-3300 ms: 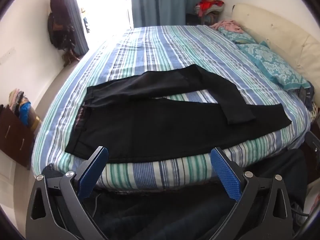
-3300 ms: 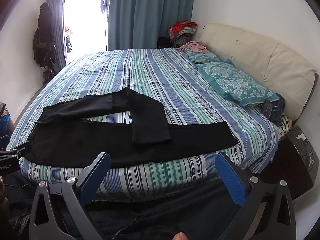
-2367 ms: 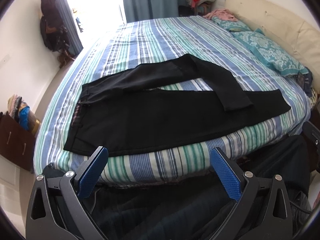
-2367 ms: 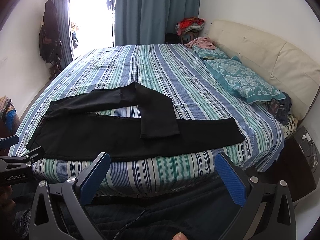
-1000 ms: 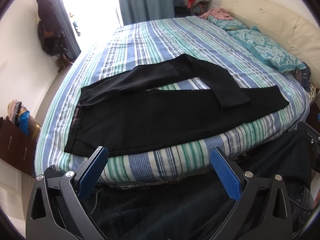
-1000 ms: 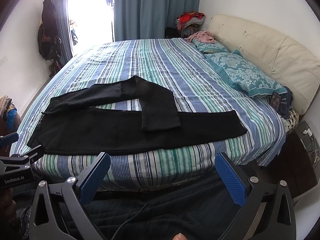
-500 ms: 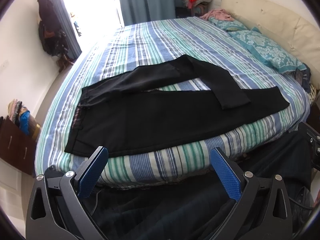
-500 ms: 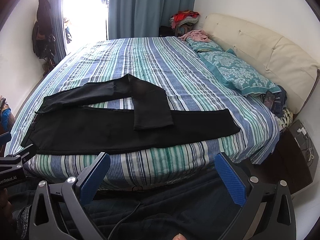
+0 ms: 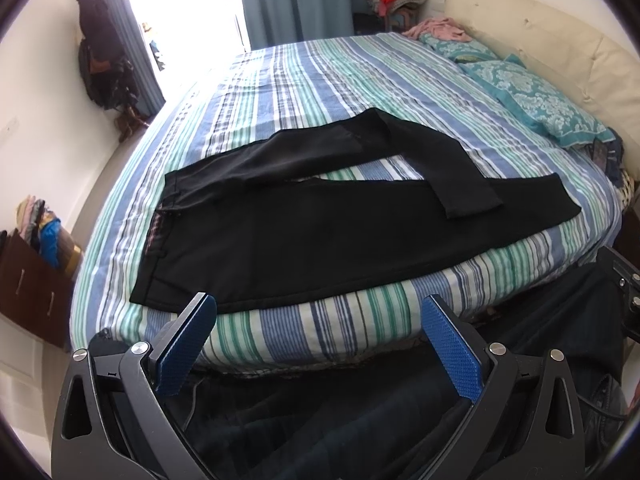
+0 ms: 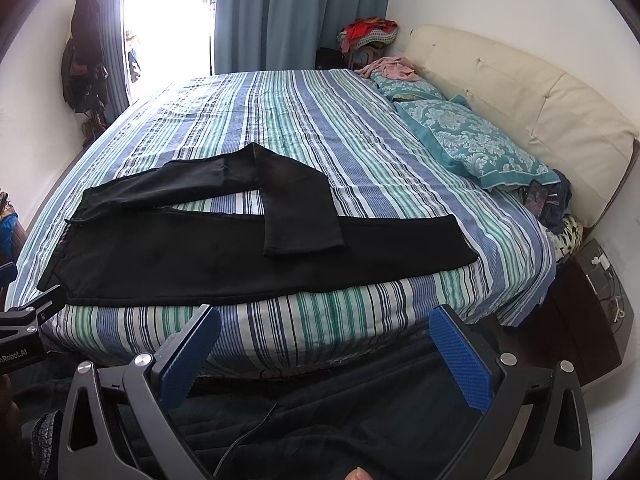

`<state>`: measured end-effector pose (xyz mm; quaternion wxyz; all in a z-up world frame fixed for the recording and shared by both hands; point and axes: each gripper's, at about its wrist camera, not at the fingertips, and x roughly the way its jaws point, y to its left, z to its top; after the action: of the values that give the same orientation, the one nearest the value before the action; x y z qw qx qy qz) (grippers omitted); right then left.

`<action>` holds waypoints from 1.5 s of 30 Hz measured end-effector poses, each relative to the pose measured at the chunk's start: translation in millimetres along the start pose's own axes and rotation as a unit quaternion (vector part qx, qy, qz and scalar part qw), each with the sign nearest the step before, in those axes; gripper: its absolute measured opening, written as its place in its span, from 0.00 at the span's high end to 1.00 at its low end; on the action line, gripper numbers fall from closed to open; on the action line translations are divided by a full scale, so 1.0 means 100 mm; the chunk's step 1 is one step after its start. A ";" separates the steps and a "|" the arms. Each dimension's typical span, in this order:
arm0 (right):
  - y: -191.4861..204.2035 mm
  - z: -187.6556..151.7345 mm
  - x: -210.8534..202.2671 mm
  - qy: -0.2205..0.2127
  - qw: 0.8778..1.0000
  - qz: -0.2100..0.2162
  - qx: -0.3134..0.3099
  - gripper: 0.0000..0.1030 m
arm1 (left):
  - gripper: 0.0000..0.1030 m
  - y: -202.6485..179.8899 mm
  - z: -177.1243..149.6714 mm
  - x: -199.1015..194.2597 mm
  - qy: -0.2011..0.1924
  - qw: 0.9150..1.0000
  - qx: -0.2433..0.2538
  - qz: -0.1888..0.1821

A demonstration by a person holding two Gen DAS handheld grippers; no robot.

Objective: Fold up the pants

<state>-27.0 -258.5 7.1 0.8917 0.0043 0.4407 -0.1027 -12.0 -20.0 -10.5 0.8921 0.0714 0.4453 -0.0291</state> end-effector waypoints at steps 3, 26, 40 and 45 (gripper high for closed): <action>-0.01 0.01 0.01 0.001 1.000 -0.001 0.001 0.00 | 0.01 0.00 0.00 0.00 0.000 1.000 0.001 0.001; -0.02 0.01 0.08 0.012 1.000 0.000 0.003 0.00 | 0.01 0.04 0.02 0.01 0.000 1.000 0.000 0.007; 0.02 -0.01 0.11 0.014 1.000 0.007 -0.004 0.00 | 0.01 0.04 0.02 0.01 -0.001 1.000 0.000 0.007; 0.07 -0.01 0.09 0.008 1.000 0.019 -0.016 0.00 | 0.01 0.05 0.03 -0.02 -0.011 1.000 -0.002 -0.001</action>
<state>-21.4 -253.0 -1.3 0.8898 -0.0005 0.4495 -0.0785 -10.2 -15.5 -6.2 0.8968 0.0691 0.4359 -0.0302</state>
